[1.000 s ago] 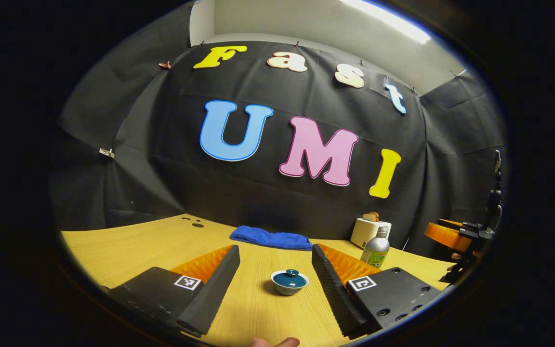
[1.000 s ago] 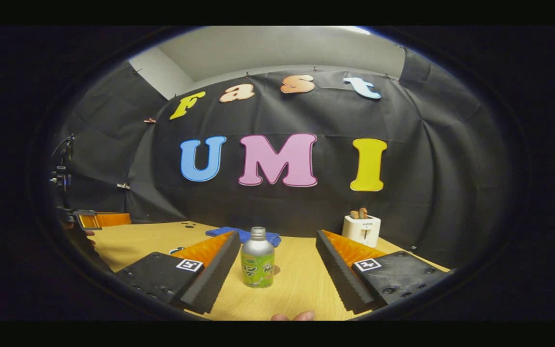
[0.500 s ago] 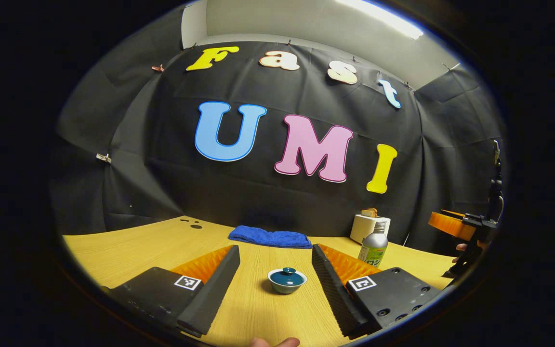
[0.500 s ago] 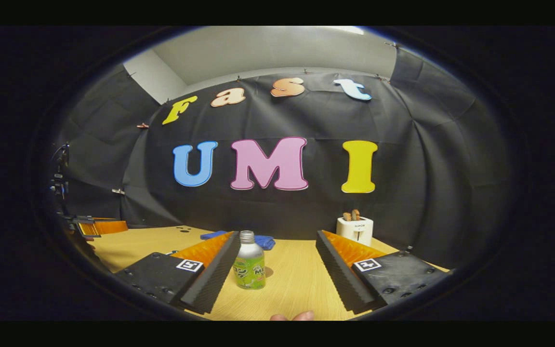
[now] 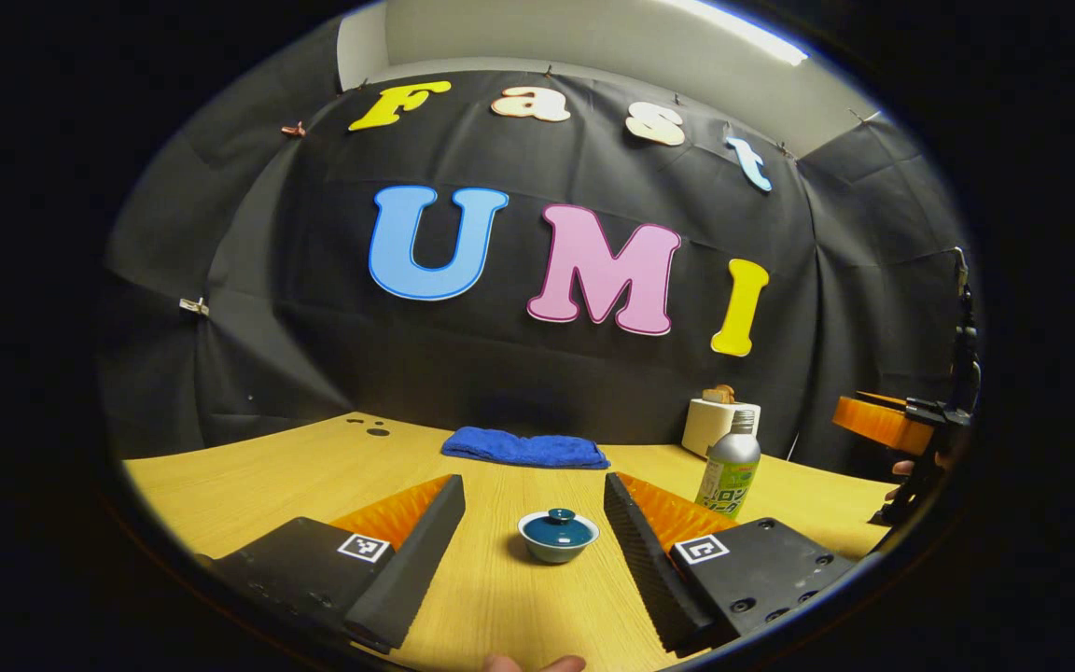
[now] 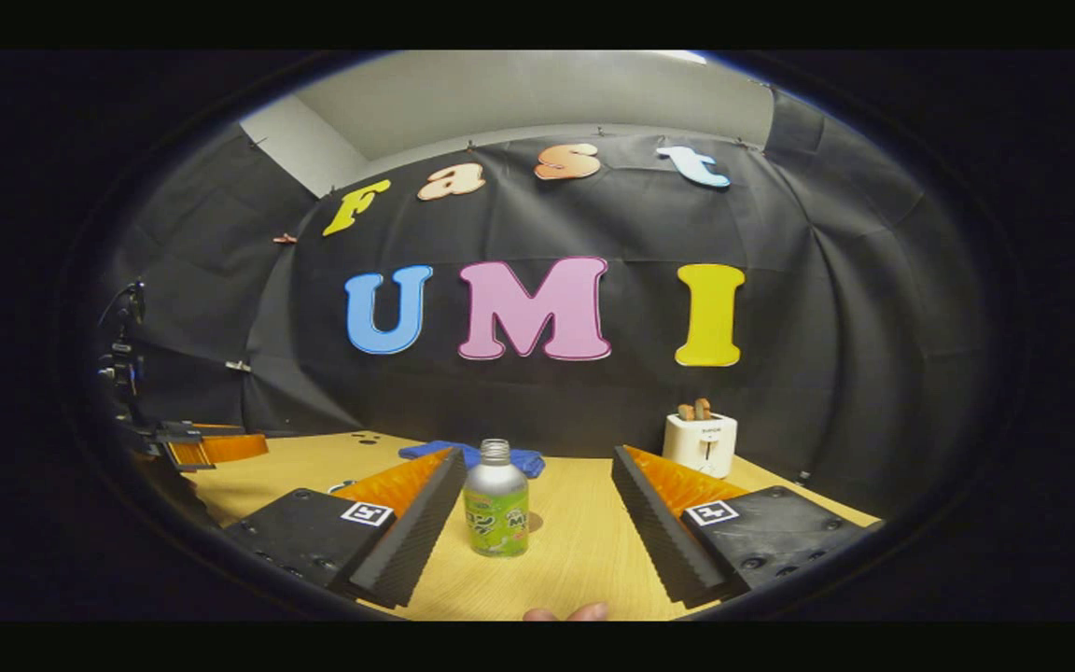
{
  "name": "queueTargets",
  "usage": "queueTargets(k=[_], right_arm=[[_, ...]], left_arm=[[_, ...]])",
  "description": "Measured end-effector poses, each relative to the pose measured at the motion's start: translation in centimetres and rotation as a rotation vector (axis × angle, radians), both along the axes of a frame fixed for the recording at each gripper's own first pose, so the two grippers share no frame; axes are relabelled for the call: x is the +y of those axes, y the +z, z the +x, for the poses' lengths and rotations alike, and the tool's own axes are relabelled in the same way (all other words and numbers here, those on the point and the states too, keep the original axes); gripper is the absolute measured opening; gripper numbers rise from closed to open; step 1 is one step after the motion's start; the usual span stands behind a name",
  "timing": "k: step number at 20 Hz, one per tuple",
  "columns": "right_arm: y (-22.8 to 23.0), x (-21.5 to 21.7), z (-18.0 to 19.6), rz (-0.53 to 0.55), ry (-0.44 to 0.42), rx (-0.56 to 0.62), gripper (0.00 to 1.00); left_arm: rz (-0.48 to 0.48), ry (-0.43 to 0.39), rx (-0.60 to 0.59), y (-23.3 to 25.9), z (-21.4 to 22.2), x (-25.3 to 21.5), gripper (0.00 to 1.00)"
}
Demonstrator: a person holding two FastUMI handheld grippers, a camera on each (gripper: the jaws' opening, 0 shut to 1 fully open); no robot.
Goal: Open the teacup lid with one hand, grasp the water bottle and pour water into the teacup with the other hand; after pouring, place the water bottle on the coaster and then close the teacup lid.
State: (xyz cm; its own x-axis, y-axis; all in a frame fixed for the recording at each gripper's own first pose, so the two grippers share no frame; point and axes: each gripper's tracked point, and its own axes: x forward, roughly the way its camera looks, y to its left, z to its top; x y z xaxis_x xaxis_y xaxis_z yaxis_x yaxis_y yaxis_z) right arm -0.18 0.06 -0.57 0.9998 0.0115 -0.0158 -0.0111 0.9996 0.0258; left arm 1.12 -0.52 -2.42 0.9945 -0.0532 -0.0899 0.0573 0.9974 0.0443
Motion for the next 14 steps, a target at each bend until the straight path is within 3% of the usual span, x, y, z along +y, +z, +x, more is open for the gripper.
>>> queueTargets(k=[8, 14], right_arm=[[-0.1, 0.2, 0.0, -0.011, 0.007, 0.005, 0.98], [-0.6, 0.2, 0.2, -0.001, 0.012, 0.02, 0.98]], left_arm=[[0.084, -0.024, 0.23, -7.5, 7.7, -0.5, 0.94], [0.104, -0.042, 0.241, -8.6, 9.9, -1.8, 0.91]])
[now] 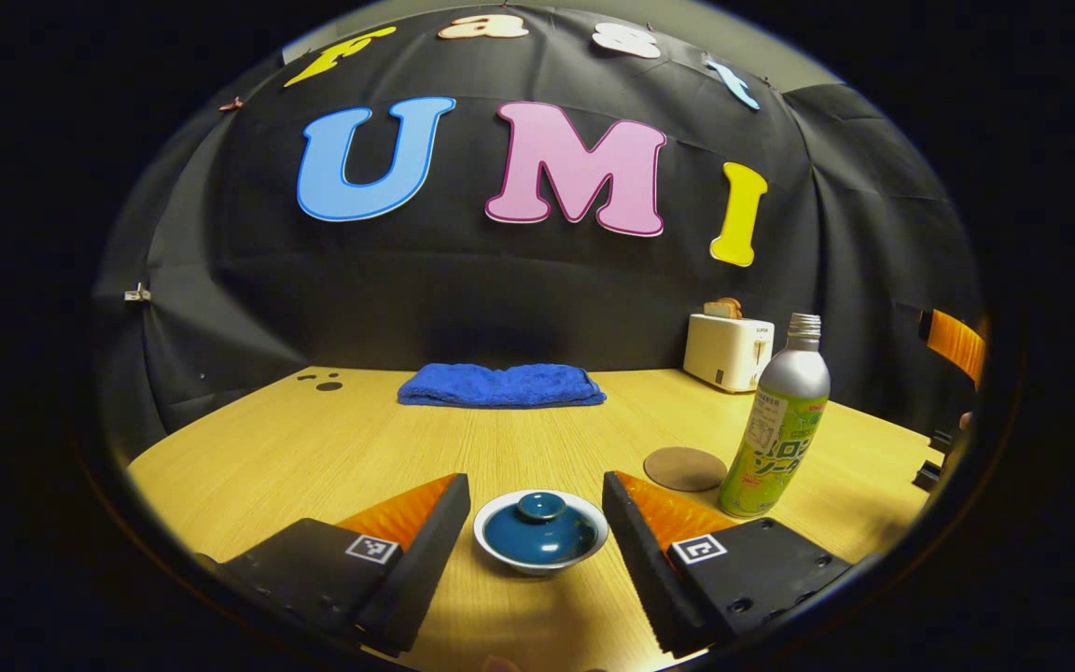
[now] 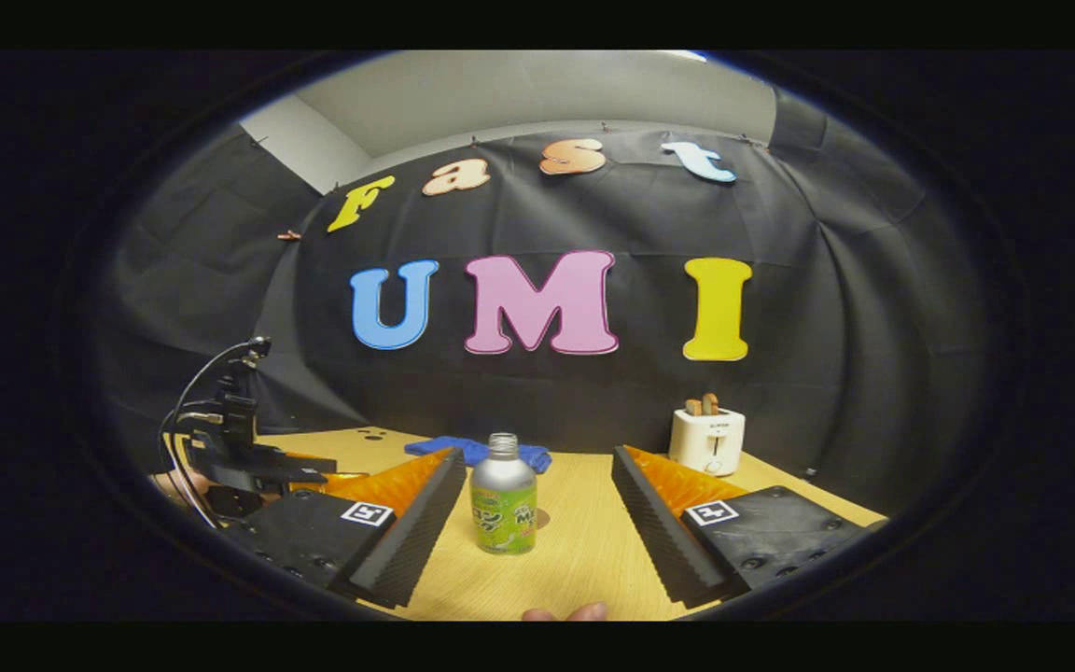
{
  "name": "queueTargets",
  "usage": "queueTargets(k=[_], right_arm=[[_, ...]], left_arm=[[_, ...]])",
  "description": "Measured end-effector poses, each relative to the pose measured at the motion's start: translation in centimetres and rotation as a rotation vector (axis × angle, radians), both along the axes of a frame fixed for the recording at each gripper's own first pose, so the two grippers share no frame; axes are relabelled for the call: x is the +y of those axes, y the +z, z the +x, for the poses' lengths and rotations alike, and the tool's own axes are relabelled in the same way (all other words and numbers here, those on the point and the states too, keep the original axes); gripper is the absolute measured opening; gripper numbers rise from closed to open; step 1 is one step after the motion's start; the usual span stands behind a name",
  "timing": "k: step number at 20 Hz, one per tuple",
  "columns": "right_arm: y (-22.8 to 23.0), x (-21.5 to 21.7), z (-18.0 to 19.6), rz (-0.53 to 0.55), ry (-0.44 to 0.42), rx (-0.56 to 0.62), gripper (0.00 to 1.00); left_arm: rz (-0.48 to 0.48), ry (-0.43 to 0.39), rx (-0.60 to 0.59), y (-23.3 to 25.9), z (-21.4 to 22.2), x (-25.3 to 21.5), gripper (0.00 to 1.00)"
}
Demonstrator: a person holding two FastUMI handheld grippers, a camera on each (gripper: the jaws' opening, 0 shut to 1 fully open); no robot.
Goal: Open the teacup lid with one hand, grasp the water bottle and pour water into the teacup with the other hand; after pouring, place the water bottle on the coaster and then close the teacup lid.
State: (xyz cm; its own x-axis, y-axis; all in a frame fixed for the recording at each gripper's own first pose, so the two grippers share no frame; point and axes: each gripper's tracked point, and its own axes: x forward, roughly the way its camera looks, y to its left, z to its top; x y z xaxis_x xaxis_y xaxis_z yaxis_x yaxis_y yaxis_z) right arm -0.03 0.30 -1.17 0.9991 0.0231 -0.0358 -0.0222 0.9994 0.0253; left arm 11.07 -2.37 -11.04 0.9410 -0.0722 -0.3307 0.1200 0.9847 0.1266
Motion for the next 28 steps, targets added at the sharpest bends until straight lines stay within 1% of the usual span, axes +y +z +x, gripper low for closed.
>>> queueTargets(k=[1, 2, 3, 4, 7, 9, 11, 12, 15, 18, 22, 24, 26, 28], right_arm=[[0.1, 0.0, 0.0, 0.002, 0.0, 0.0, 0.98], [0.2, -0.1, 0.0, 0.006, -0.001, -0.002, 0.98], [0.2, -0.2, -0.1, 0.008, -0.003, -0.004, 0.97], [0.3, -0.2, -0.2, 0.011, -0.005, -0.006, 0.98], [0.5, -0.6, -0.2, 0.02, -0.012, -0.007, 0.98], [0.6, -0.5, -0.2, 0.023, -0.014, -0.007, 0.98], [0.7, -0.6, -0.3, 0.024, -0.016, -0.01, 0.98], [0.7, -0.5, -0.4, 0.026, -0.016, -0.011, 0.98], [0.5, -0.4, -0.3, 0.028, -0.011, -0.006, 0.98], [0.1, -0.1, -0.2, 0.026, -0.005, 0.003, 0.98], [-1.4, 0.2, 0.4, 0.029, 0.01, 0.037, 0.98], [-3.1, 0.6, 0.8, 0.052, 0.019, 0.076, 0.98], [-4.1, 1.3, 1.2, 0.074, 0.029, 0.098, 0.98], [-5.2, 2.0, 2.0, 0.067, 0.03, 0.116, 0.98]], left_arm=[[0.007, 0.007, 0.004, -0.4, 0.3, 0.2, 0.88], [0.009, 0.007, 0.009, -0.5, 0.5, 0.1, 0.82], [0.008, 0.002, 0.018, -1.0, 0.5, -0.1, 0.78], [0.007, -0.003, 0.026, -1.2, 0.6, -0.3, 0.73], [0.021, -0.005, 0.036, -1.9, 0.9, -0.5, 0.72], [0.023, 0.0, 0.041, -2.3, 1.3, -0.5, 0.68], [0.024, 0.003, 0.034, -2.1, 1.3, -0.6, 0.56], [0.028, 0.008, 0.034, -2.1, 1.4, -0.6, 0.48], [0.023, 0.01, 0.027, -2.1, 1.4, -0.7, 0.35], [-0.007, 0.018, -0.019, -1.2, 1.4, -0.5, 0.31], [-0.029, 0.031, -0.082, 1.0, 0.0, 0.1, 0.31], [-0.044, 0.04, -0.127, 2.9, -1.5, 0.5, 0.31], [-0.091, 0.044, -0.152, 4.3, -3.7, 1.0, 0.31], [-0.143, 0.052, -0.171, 5.6, -5.6, 1.7, 0.31]])
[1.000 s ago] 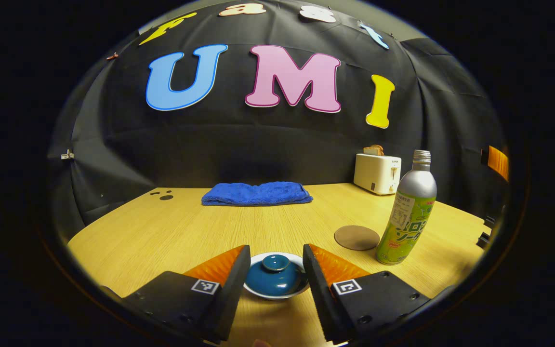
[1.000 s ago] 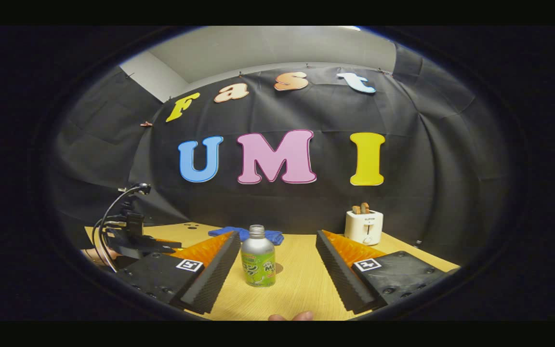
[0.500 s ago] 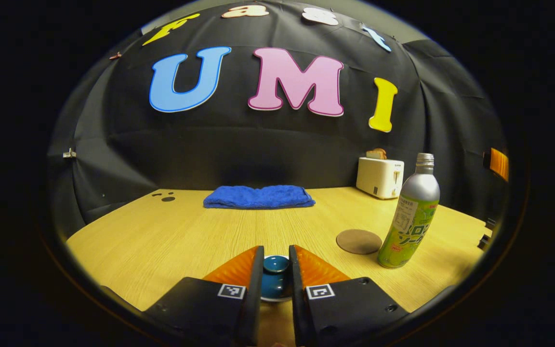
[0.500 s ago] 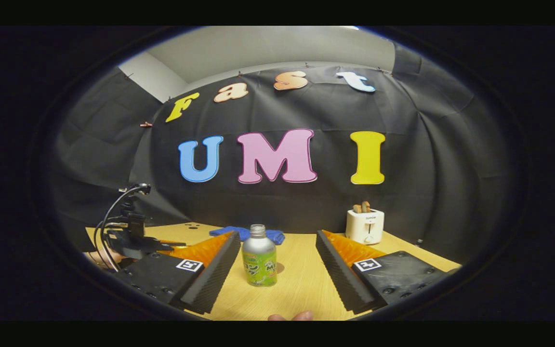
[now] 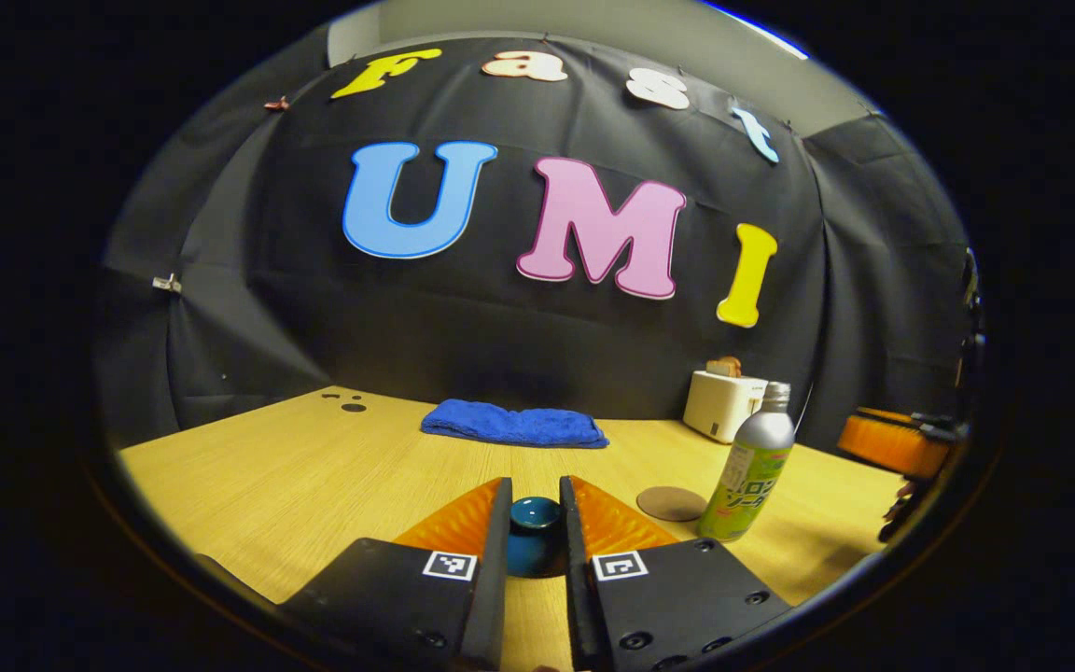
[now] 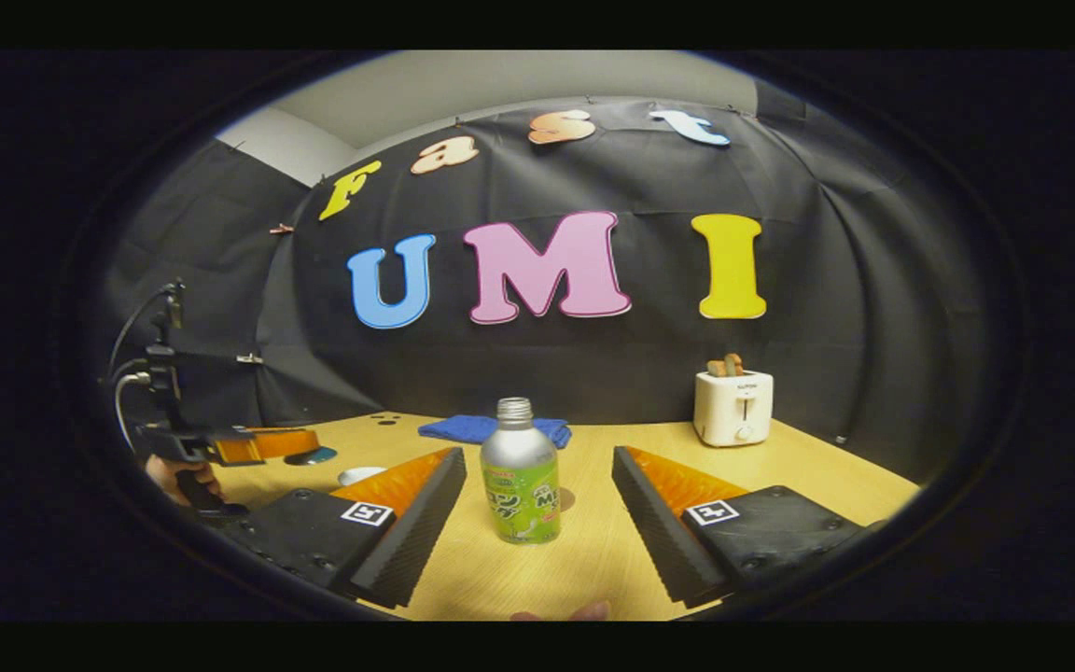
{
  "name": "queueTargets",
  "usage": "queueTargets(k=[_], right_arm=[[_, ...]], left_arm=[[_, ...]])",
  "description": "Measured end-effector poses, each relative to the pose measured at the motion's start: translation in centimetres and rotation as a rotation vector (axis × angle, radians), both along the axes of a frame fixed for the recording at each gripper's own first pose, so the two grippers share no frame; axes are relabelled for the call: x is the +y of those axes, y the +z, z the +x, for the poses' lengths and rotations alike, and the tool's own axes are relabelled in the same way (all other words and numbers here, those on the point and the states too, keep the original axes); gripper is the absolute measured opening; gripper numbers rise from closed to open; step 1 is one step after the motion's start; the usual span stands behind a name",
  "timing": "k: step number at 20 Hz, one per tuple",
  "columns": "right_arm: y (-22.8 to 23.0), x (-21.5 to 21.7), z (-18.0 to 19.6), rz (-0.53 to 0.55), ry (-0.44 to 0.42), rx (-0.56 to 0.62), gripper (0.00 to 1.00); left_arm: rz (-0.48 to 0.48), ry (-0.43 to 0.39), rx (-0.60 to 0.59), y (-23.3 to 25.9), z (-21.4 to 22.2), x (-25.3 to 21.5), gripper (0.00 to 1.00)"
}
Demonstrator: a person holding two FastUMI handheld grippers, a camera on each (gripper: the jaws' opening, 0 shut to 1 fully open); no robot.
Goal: Open the teacup lid with one hand, grasp the water bottle and pour water into the teacup with the other hand; after pouring, place the water bottle on the coaster and then close the teacup lid.
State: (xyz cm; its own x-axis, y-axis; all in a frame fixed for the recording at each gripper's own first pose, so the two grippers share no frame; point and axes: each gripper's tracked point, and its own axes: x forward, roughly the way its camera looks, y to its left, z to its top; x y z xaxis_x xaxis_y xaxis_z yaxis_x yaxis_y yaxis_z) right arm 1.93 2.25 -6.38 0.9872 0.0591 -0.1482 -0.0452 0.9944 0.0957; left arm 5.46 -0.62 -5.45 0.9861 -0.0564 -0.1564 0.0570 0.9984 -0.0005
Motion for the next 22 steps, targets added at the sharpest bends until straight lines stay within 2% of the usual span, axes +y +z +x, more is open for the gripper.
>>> queueTargets(k=[2, 6, 12, 17, 19, 20, 22], right_arm=[[-2.2, 0.3, 0.7, -0.017, -0.006, 0.038, 0.96], [-5.7, 1.5, 2.5, -0.005, -0.008, 0.117, 0.98], [-7.2, 1.3, 5.1, -0.038, -0.079, 0.159, 0.98], [-8.0, 2.3, 6.3, -0.036, -0.081, 0.183, 0.98], [-8.5, 2.5, 7.1, -0.054, -0.085, 0.193, 0.95], [-8.1, 2.5, 6.9, -0.057, -0.089, 0.191, 0.82], [-8.1, 2.5, 6.9, -0.088, -0.092, 0.186, 0.81]], left_arm=[[-0.022, 0.007, -0.003, 1.1, -1.4, 1.2, 0.31], [-0.007, 0.049, -0.038, 3.1, -3.1, 4.3, 0.31], [0.015, 0.072, -0.034, 3.2, -3.7, 5.9, 0.31], [0.007, 0.068, -0.032, 3.1, -3.7, 6.4, 0.31], [-0.019, 0.067, -0.028, 3.1, -3.7, 6.7, 0.34], [-0.028, 0.068, -0.024, 3.0, -3.7, 6.9, 0.31], [-0.033, 0.076, -0.023, 3.1, -3.8, 7.6, 0.31]])
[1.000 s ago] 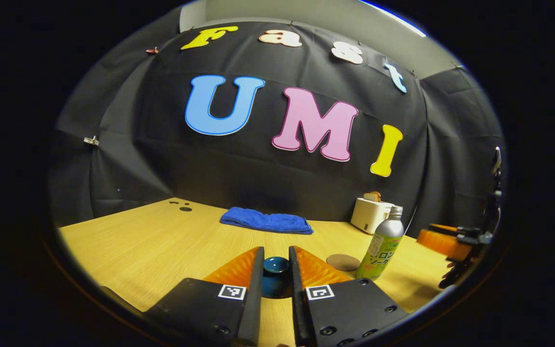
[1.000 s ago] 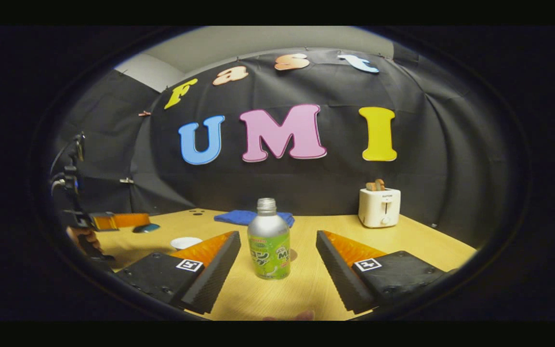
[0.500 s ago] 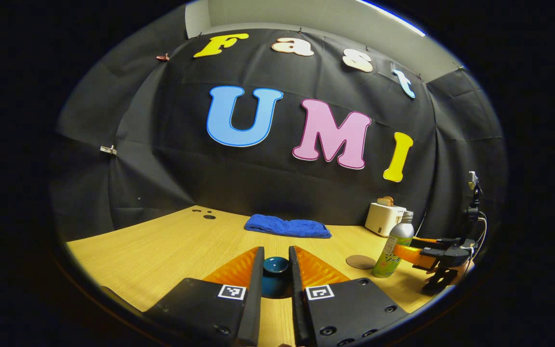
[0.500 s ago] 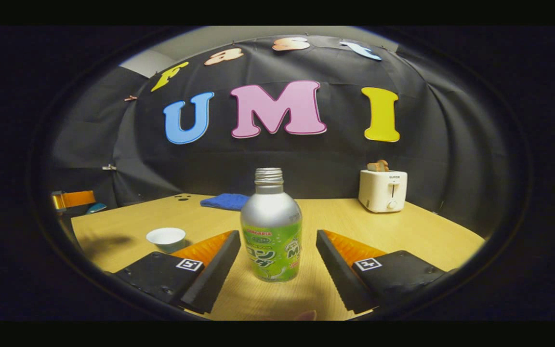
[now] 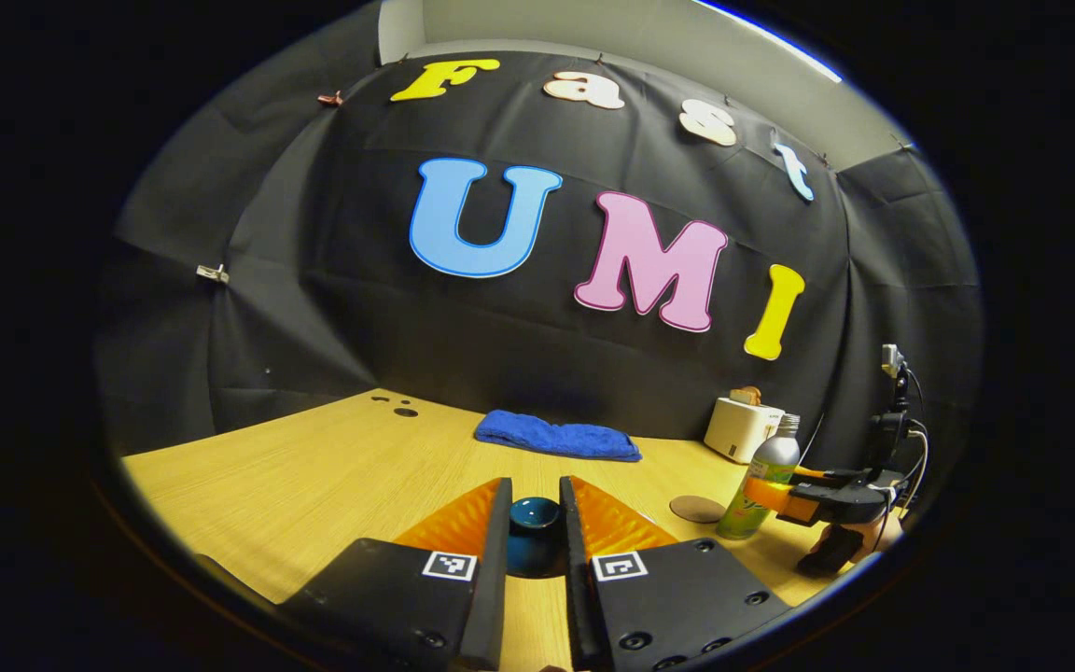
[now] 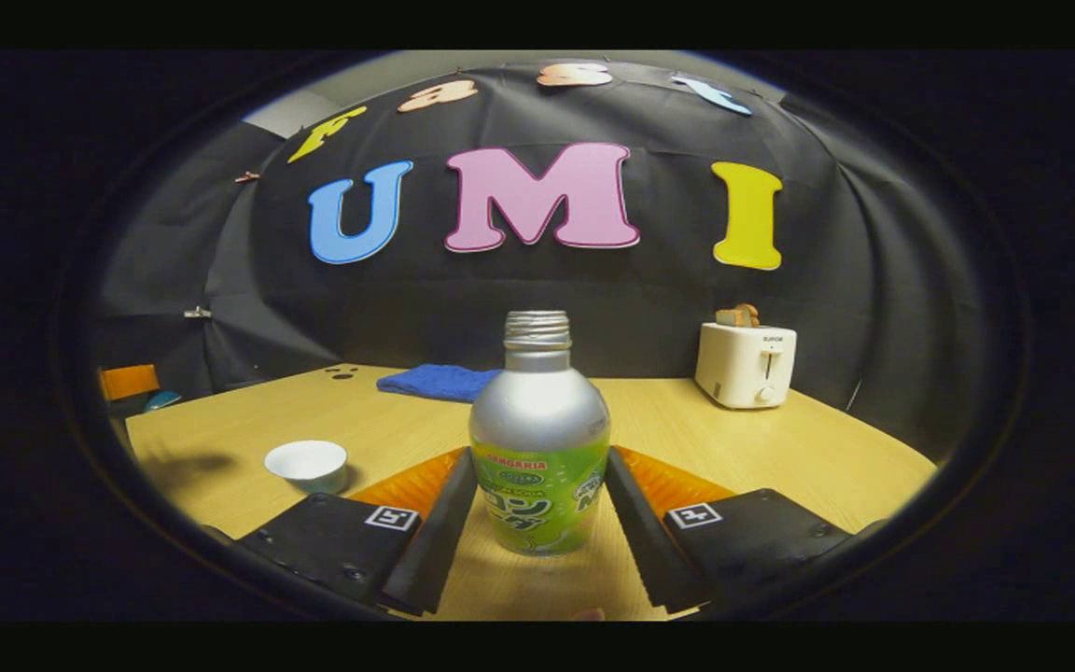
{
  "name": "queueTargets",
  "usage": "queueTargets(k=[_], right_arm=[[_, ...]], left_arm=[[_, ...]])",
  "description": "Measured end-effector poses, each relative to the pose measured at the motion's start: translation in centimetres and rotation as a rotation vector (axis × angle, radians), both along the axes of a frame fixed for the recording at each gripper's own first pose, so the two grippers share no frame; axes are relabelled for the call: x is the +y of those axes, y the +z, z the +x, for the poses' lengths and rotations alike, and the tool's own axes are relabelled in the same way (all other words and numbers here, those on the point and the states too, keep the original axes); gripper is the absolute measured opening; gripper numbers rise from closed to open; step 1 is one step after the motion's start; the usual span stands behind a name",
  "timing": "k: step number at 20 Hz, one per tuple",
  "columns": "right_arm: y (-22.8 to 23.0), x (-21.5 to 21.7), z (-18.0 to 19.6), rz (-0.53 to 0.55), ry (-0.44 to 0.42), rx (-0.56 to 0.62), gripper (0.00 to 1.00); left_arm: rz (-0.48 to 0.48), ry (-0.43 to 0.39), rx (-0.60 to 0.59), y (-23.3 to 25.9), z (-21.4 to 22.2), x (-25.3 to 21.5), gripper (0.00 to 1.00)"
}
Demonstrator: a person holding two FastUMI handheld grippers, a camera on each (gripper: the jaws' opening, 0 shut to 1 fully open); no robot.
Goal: Open the teacup lid with one hand, grasp the water bottle and pour water into the teacup with the other hand; after pouring, place the water bottle on the coaster and then close the teacup lid.
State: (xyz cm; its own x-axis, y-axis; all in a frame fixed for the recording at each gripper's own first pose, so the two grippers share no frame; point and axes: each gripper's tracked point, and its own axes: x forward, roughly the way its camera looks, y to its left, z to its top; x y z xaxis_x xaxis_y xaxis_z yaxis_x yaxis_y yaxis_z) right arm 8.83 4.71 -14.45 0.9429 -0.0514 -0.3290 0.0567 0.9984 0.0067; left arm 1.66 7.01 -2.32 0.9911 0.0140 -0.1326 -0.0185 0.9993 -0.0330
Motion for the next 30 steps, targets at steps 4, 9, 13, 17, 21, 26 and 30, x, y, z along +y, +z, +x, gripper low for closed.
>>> queueTargets(k=[4, 9, 13, 17, 21, 26, 30], right_arm=[[1.7, -0.7, 0.3, -0.298, 0.017, -0.036, 0.82], [3.4, 1.2, 0.8, -0.721, 0.131, -0.096, 0.81], [2.7, 3.0, 1.6, -0.949, 0.221, -0.099, 0.8], [3.1, 4.1, 2.0, -1.148, 0.265, -0.12, 0.77], [3.1, 5.0, 2.4, -1.313, 0.303, -0.131, 0.8], [1.9, 6.0, 2.3, -1.413, 0.347, -0.126, 0.8], [1.1, 6.6, 2.4, -1.495, 0.386, -0.125, 0.8]], left_arm=[[-0.014, 0.013, 0.004, -0.2, 0.1, 1.0, 0.31], [-0.015, 0.01, 0.024, -0.8, 0.2, 1.1, 0.31], [-0.012, 0.009, 0.028, -0.9, 0.3, 1.1, 0.34], [-0.031, 0.012, 0.033, -1.0, 0.3, 1.5, 0.31], [-0.029, 0.017, 0.039, -1.2, 0.4, 1.8, 0.31], [-0.034, 0.004, 0.044, -1.3, 0.3, 1.4, 0.31], [-0.036, 0.01, 0.05, -1.5, 0.4, 1.7, 0.31]])
